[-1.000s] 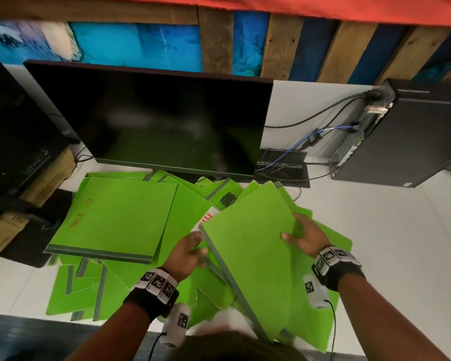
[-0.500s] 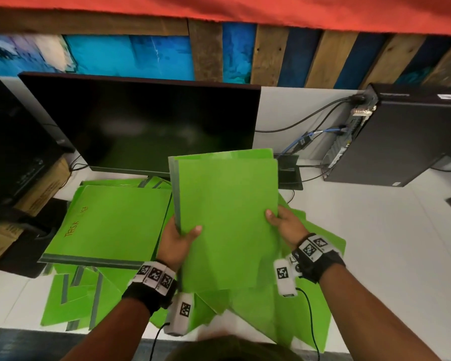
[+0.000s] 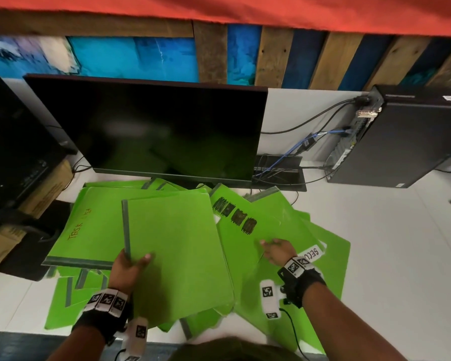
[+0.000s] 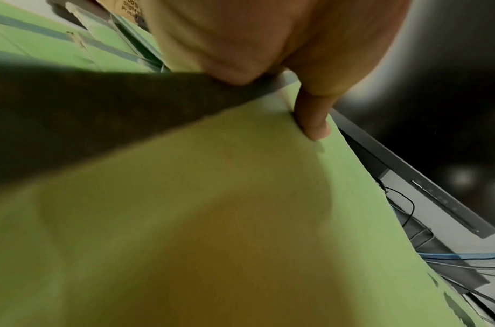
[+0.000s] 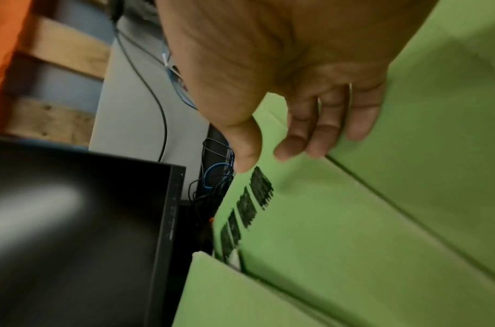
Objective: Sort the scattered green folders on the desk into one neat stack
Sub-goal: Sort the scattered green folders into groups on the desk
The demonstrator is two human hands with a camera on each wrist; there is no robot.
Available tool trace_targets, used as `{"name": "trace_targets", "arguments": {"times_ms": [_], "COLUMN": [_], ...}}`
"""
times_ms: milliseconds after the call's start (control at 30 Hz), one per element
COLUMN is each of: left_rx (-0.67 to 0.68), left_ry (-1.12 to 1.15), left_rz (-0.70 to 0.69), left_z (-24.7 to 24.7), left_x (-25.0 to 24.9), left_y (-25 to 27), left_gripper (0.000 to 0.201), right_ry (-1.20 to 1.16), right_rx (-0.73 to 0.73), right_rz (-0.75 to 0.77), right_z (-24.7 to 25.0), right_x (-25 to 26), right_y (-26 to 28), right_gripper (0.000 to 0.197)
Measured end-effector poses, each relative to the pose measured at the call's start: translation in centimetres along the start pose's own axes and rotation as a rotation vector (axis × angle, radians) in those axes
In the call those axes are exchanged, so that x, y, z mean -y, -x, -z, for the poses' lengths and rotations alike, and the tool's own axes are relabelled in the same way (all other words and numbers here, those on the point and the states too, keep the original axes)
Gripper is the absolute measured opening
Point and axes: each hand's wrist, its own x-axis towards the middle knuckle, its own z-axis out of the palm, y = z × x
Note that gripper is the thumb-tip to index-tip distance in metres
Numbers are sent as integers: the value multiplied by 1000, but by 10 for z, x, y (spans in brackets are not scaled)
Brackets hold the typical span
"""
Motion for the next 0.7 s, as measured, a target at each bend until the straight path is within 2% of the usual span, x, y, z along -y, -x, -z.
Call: {"name": "trace_targets", "arguments": {"times_ms": [67, 133, 233, 333, 400, 467, 533, 567, 633, 700], "left_rx": [9, 20, 38, 57, 47, 50, 60, 70, 91, 103], "left_ry": [-6, -26, -82, -133, -181, -208, -205, -203, -209, -218], "left_rz": [3, -1, 11, 47, 70, 80, 96, 105, 115, 110], "left_z": [-4, -8, -14, -20, -22, -22, -21, -20, -17, -17], "left_x": [2, 3, 5, 4, 2, 1, 2, 2, 5, 6], "left_y": [-1, -3, -6, -5, -5, -5, -7, -8, -8, -7], "left_gripper": [35, 33, 33, 38, 40, 43, 47, 50, 56, 59], "right_ry": [-19, -81, -19, 10, 16, -1, 74, 146, 233, 298], "right_rx": [-15, 3, 16, 37, 0, 9, -42, -44, -63, -113], "right_rz": [11, 4, -1, -50, -92, -64, -53, -60, -53, -72], "right_z": [-5, -9, -14, -21, -23, -25, -24, -22, -14, 3], "right_x": [9, 18, 30, 41, 38, 38, 41, 42, 35, 22], "right_y": [8, 15, 16, 11, 2, -4, 0, 6, 8, 4], "right_gripper": [28, 20, 52, 64, 73, 70, 39, 31, 40, 34]}}
